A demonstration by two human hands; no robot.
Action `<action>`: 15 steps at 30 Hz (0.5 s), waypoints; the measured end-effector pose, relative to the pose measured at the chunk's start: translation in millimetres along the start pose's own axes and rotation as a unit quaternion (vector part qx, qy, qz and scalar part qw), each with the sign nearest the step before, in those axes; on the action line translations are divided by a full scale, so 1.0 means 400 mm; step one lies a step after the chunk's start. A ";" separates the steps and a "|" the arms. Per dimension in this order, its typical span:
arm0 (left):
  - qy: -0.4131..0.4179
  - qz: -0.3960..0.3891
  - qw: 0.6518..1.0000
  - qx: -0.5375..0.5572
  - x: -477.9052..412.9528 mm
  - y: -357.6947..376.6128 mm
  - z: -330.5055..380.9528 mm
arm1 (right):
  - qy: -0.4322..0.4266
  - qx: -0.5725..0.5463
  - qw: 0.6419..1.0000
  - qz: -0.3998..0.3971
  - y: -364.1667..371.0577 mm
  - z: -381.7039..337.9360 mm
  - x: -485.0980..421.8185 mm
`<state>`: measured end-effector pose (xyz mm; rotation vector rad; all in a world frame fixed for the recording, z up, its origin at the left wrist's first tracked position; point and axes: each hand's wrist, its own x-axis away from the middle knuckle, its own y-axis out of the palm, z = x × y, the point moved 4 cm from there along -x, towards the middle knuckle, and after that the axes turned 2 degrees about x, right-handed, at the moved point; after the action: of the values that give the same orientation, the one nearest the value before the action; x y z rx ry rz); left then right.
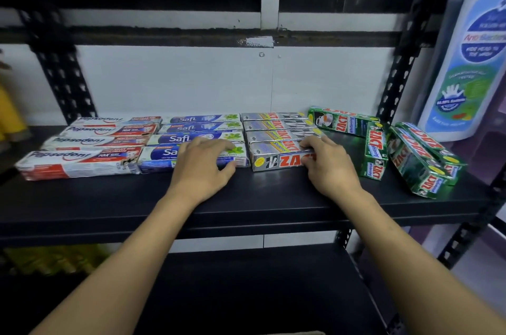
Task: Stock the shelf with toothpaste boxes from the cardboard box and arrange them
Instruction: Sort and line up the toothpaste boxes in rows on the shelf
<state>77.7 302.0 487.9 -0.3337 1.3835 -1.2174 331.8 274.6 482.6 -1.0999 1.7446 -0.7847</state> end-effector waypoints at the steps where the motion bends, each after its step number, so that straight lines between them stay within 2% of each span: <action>1: 0.003 0.001 1.000 0.000 0.000 0.001 -0.002 | -0.001 -0.002 1.000 0.003 0.001 0.001 -0.002; 15: 0.030 -0.005 0.999 -0.019 0.004 0.007 -0.005 | -0.019 0.014 0.999 0.031 0.006 0.003 -0.008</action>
<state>76.8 303.0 484.3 -0.3326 1.4590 -1.2193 332.6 278.4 481.4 -1.0308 1.7222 -0.7428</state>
